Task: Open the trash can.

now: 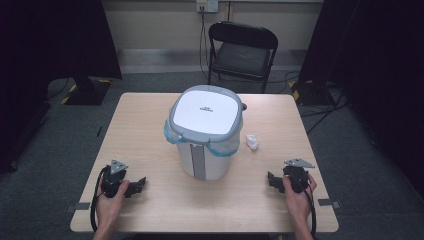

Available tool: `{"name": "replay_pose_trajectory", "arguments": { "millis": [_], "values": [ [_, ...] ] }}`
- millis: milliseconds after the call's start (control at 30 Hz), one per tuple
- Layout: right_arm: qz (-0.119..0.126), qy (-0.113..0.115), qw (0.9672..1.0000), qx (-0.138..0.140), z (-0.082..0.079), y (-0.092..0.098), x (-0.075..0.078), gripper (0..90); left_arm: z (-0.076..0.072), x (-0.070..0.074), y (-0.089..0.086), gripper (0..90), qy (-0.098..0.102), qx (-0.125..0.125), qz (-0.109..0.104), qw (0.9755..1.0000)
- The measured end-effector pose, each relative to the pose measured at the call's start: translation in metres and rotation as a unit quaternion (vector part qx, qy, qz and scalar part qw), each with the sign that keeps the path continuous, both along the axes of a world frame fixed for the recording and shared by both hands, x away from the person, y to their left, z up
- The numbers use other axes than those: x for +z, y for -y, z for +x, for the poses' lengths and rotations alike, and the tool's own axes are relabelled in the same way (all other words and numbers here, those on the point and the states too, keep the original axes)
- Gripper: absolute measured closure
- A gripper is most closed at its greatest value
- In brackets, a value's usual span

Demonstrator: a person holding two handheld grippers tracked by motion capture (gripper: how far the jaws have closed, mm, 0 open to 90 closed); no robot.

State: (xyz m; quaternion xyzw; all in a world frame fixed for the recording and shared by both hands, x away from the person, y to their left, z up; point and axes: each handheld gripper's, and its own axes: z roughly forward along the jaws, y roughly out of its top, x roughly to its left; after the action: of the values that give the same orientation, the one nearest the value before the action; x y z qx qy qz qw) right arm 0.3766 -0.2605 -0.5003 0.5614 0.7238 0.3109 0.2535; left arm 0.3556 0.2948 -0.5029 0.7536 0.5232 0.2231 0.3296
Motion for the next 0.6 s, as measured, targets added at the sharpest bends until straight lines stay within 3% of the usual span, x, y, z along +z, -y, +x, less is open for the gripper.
{"name": "replay_pose_trajectory", "arguments": {
  "millis": [333,400,433,500,600],
  "values": [
    [0.000,0.001,1.0000,0.007,0.000,0.000,0.000,12.4,-0.001,0.000,0.001,9.1,0.000,0.005,0.000,1.0000],
    [0.001,0.001,0.9998,0.018,-0.001,-0.002,0.001,13.7,-0.003,0.001,0.002,11.6,0.005,0.013,-0.004,0.9999],
    [0.002,-0.004,0.9996,0.027,-0.003,-0.006,0.002,16.4,-0.004,0.001,0.003,17.3,0.009,0.014,-0.003,0.9998],
    [0.002,-0.004,0.9993,0.036,-0.003,-0.008,0.004,17.7,-0.005,0.002,0.008,16.0,0.008,-0.001,0.002,1.0000],
    [0.011,0.005,0.9988,0.047,-0.004,-0.018,0.010,17.3,-0.007,0.011,0.020,16.4,0.021,-0.017,-0.029,0.9992]
  ]
}}
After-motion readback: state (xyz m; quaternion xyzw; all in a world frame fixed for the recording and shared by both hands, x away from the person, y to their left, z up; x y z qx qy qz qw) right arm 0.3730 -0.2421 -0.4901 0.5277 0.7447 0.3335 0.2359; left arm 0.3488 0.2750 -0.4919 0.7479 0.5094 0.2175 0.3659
